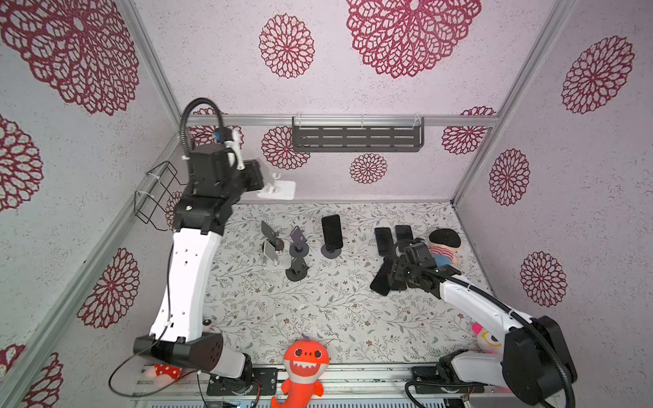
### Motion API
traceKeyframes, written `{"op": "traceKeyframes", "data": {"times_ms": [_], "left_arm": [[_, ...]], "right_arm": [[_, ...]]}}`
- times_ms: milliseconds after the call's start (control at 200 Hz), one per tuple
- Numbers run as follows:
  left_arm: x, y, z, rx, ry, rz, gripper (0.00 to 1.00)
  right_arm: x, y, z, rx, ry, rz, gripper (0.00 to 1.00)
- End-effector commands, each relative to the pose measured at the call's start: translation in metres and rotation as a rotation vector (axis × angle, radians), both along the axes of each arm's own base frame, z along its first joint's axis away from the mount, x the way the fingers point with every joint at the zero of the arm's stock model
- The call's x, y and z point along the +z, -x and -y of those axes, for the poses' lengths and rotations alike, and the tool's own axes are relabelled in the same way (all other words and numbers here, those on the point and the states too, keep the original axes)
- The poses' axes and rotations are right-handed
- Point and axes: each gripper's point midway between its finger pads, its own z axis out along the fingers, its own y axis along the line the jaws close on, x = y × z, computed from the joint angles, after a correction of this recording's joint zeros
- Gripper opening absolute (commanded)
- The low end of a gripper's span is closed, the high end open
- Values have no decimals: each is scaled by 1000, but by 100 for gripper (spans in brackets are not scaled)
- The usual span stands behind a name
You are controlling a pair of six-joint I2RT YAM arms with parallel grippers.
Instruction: Remove the phone from the phone stand
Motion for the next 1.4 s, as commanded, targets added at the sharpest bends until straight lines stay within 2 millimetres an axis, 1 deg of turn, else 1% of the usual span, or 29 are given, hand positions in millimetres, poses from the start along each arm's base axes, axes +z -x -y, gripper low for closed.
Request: {"op": "traceKeyframes", "data": {"times_ms": [0, 55, 115, 200, 270, 390, 490, 580, 766, 1006, 1176, 1391], "left_arm": [[-43, 17, -42, 106, 92, -95, 0], [-63, 23, -65, 172, 106, -118, 0], [-88, 27, -83, 226, 122, -150, 0], [-118, 30, -107, 301, 154, -164, 0], [-137, 30, -122, 353, 185, -160, 0], [-166, 25, -140, 417, 210, -162, 0], [-186, 19, -146, 431, 223, -178, 0], [-203, 13, -147, 426, 228, -209, 0], [-223, 10, -150, 426, 220, -247, 0], [-247, 4, -152, 419, 243, -284, 0], [-254, 0, -152, 416, 258, -283, 0], [-259, -2, -150, 405, 271, -287, 0]], "right_arm": [[0, -13, -6, -72, -19, 11, 75], [-5, -18, -12, -67, -27, 5, 75], [-11, -22, -15, -66, -24, -9, 75], [-17, -25, -16, -66, -7, -28, 75], [-23, -27, -18, -63, -1, -40, 76], [-29, -30, -19, -51, 15, -51, 78], [-34, -32, -23, -33, 14, -58, 77], [-39, -34, -26, -25, 10, -68, 77], [-43, -41, -31, -7, 8, -73, 76], [-54, -52, -45, 45, 1, -88, 76], [-55, -59, -61, 105, -30, -77, 76], [-57, -60, -78, 187, -30, -75, 76]]}}
